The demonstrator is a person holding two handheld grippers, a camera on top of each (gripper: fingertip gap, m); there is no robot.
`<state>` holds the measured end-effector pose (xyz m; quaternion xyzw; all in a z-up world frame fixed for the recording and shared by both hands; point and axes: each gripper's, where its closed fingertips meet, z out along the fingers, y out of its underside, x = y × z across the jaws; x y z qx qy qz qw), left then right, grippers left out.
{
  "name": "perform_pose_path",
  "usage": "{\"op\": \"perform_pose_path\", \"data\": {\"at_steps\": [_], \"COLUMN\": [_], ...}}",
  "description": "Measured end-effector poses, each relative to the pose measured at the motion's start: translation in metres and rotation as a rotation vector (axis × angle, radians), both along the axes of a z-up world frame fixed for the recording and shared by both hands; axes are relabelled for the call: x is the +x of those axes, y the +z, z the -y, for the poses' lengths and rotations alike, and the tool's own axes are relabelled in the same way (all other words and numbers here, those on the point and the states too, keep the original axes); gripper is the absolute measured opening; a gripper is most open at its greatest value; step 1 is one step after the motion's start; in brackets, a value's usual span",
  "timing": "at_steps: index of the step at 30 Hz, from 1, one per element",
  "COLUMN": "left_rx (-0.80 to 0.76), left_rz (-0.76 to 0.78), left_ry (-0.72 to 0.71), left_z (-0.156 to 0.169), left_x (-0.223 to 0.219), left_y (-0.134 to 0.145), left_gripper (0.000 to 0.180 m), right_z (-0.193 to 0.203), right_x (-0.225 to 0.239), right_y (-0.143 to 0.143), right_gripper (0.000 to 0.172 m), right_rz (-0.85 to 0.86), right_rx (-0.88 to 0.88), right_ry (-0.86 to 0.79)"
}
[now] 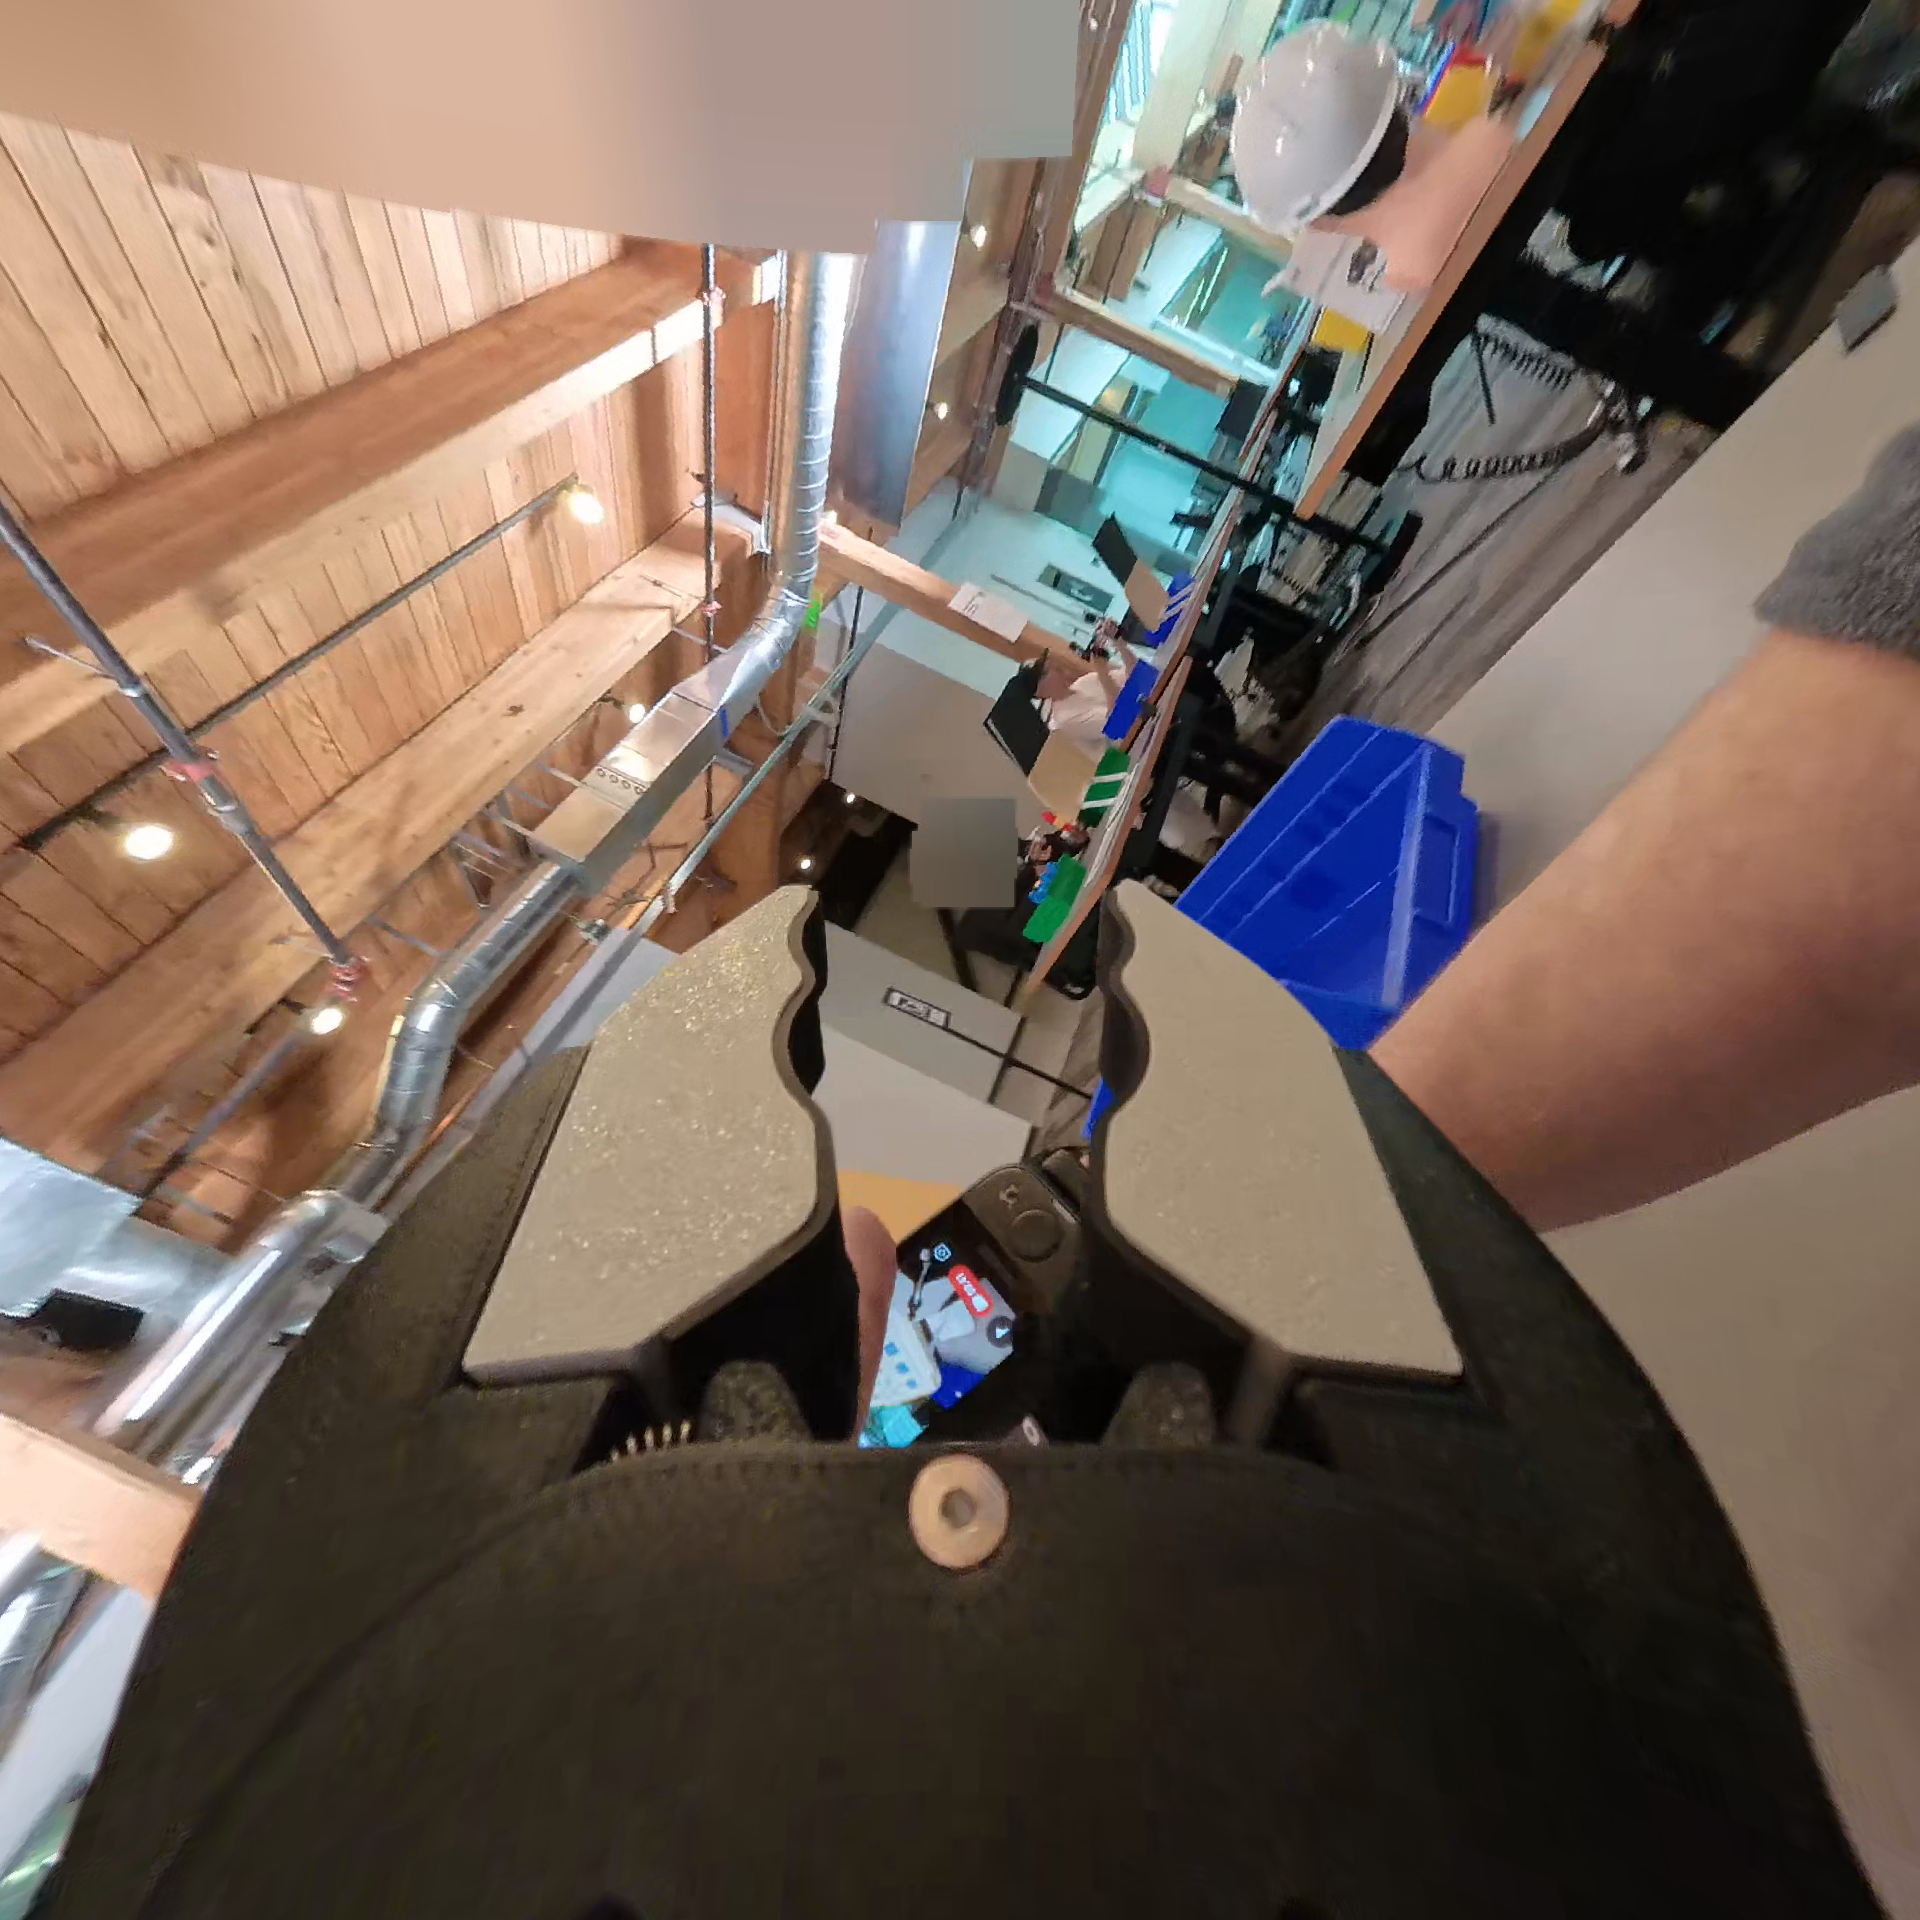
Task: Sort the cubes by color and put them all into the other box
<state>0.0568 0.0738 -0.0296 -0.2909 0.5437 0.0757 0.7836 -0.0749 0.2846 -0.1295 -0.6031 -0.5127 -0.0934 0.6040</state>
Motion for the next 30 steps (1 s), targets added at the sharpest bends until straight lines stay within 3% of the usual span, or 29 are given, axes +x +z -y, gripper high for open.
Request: {"op": "perform_pose_path", "data": {"at_steps": [18,30], "left_rx": [0.041,0.044], "left_rz": [-0.156,0.146], "left_ry": [0.094,0.029], "left_z": [-0.019,-0.006], "left_x": [0.012,-0.025], "left_y": [-0.035,0.026], "left_gripper": [0.047,0.033], "right_z": [0.003,0.000], "right_x": [-0.005,0.003], "right_y": [-0.001,0.011], "right_gripper": [0.000,0.000], "right_rz": [0.032,-0.084], "right_rx": [0.046,-0.006], "right_ry": [0.002,0.022]}}
